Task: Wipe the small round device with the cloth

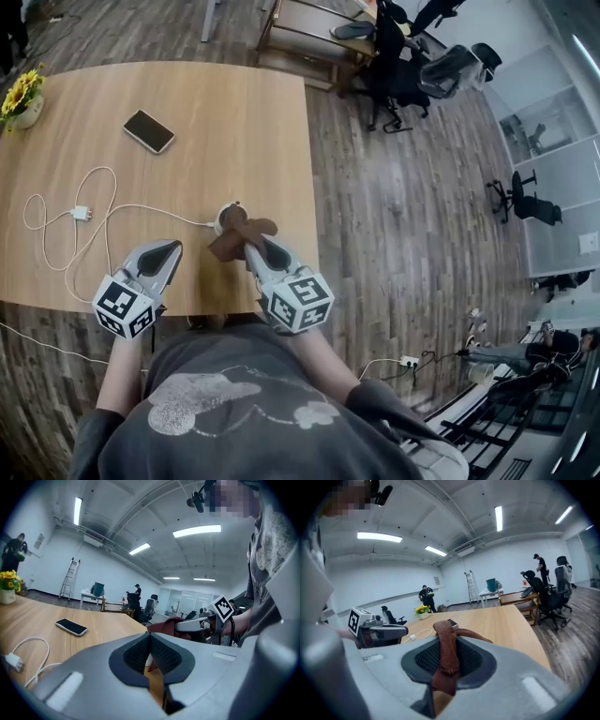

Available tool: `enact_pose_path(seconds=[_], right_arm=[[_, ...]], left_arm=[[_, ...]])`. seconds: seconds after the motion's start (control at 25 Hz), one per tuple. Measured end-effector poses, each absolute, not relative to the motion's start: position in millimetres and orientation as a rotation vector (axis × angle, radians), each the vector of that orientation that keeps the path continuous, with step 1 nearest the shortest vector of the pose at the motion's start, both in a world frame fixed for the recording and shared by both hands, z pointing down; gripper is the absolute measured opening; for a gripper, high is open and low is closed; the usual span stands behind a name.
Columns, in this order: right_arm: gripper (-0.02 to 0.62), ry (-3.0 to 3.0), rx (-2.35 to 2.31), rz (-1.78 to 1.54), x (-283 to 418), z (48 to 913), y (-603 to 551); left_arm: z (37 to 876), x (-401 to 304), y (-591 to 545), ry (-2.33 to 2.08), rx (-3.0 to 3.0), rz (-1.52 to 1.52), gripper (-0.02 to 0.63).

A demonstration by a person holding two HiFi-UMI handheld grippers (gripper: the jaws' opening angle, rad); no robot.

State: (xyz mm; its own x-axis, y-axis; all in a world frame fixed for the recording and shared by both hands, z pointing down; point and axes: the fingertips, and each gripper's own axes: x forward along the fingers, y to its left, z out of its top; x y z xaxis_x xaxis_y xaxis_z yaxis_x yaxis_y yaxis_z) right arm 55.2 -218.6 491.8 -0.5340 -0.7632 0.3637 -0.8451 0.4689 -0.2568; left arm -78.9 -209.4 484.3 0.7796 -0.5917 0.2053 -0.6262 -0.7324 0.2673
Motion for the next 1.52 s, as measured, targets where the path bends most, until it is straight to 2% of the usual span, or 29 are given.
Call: enact_pose_path(seconds=[0.52,0.96,1.24,1.52], right_arm=[[0.058,-2.474,1.092,0.687,29,563,-232],[0.06,-2.22,1.08,0.824,49,631,-217],[0.06,-2.336,1.019,0.818,55,594,-205],[0.06,-2.483,1.207,0.738,108,511,-222]], left_arm=[[497,-67,-212,-1.015,2.593,0.214,0.02],[509,-77,-217,-1.089,2.544,0.234,0.02],[509,-72,-214,-1.084,2.543,0.225,0.019],[498,-74,-220,-1.104,2.561,0.206,0.019]])
